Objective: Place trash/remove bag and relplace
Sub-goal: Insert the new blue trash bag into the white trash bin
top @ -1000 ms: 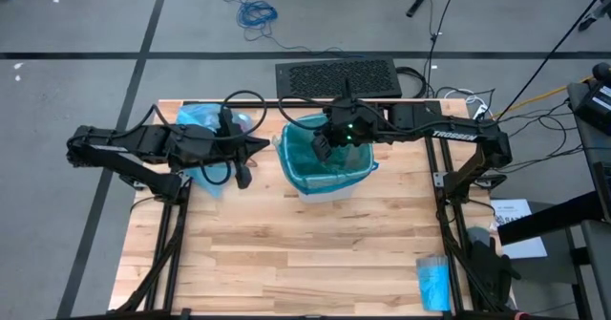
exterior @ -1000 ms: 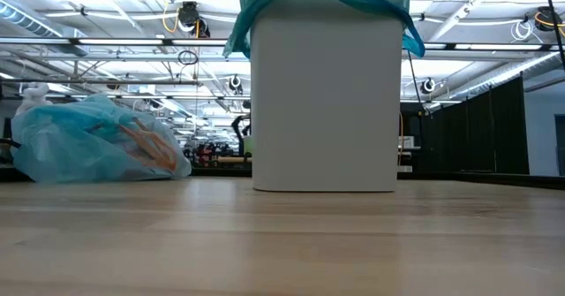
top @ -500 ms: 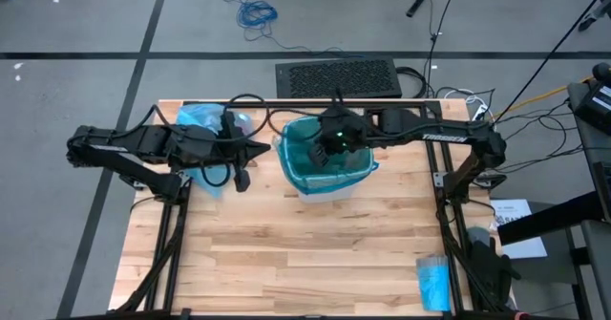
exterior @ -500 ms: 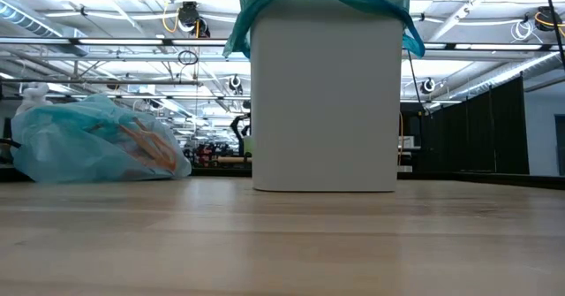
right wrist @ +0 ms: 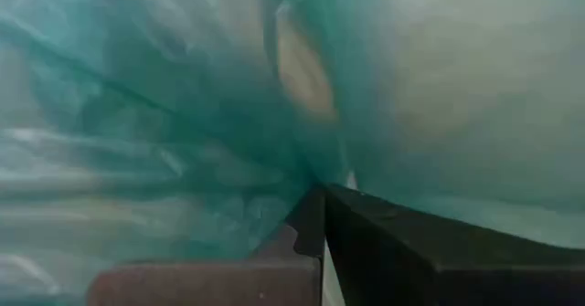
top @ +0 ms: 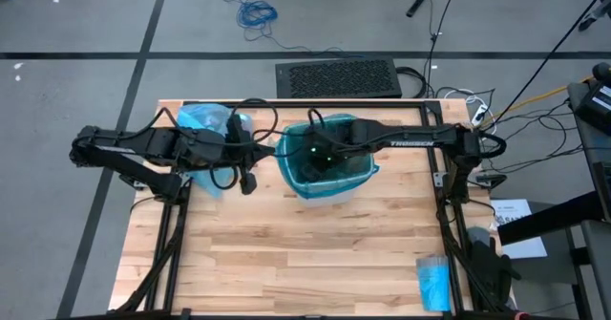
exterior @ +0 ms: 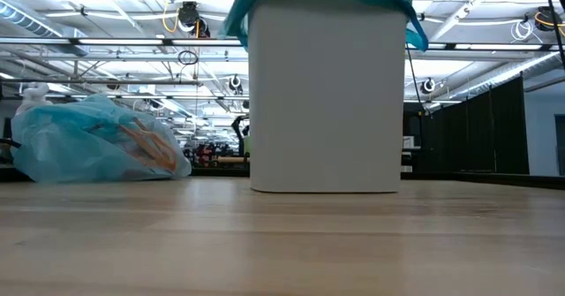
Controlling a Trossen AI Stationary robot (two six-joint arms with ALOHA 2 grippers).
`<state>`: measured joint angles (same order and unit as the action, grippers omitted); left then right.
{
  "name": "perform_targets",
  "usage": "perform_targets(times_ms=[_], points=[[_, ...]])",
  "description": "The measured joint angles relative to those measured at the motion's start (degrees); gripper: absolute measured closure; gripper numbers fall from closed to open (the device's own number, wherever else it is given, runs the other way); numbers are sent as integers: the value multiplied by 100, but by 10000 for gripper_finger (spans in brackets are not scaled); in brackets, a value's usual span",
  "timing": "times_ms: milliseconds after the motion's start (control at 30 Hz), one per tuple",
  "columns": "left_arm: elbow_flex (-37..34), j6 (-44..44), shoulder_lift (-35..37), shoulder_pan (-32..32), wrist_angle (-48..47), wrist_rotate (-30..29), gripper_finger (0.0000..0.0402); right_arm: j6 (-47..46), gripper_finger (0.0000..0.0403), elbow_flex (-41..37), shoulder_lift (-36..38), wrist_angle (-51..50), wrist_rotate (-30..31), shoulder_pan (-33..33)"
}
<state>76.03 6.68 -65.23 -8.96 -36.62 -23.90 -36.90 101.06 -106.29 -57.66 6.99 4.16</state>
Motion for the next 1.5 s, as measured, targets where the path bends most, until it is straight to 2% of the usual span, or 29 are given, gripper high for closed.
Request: perform_targets(times_ms=[400,633,867,933,1033,1133,1200,1300,1433,1500], points=[[0,0,26,-2,-394,-9,401,139,402,2,-680,-79,-289,62],[-5,50,26,-1,-967,-6,401,184,403,2,-677,-29,-333,180],[-145,473,102,-2,-1014,121,401,254,403,-2,-589,46,-313,225],[-153,498,141,0,-1095,-61,401,266,403,0,-587,50,-315,234],[-151,614,166,87,-1204,-670,401,284,403,-1,-585,54,-326,265],[-151,962,151,293,-1690,-1144,401,316,403,0,-567,115,-323,309],[-151,1222,157,442,-2058,-1224,401,334,403,0,-567,134,-338,347],[-151,1397,159,575,-2310,-1132,401,388,403,0,-567,146,-390,425],[-151,1232,376,662,-1912,-386,401,444,403,-1,-567,171,-407,549],[-272,1234,592,711,-1647,-318,401,484,403,0,-567,198,-412,613]])
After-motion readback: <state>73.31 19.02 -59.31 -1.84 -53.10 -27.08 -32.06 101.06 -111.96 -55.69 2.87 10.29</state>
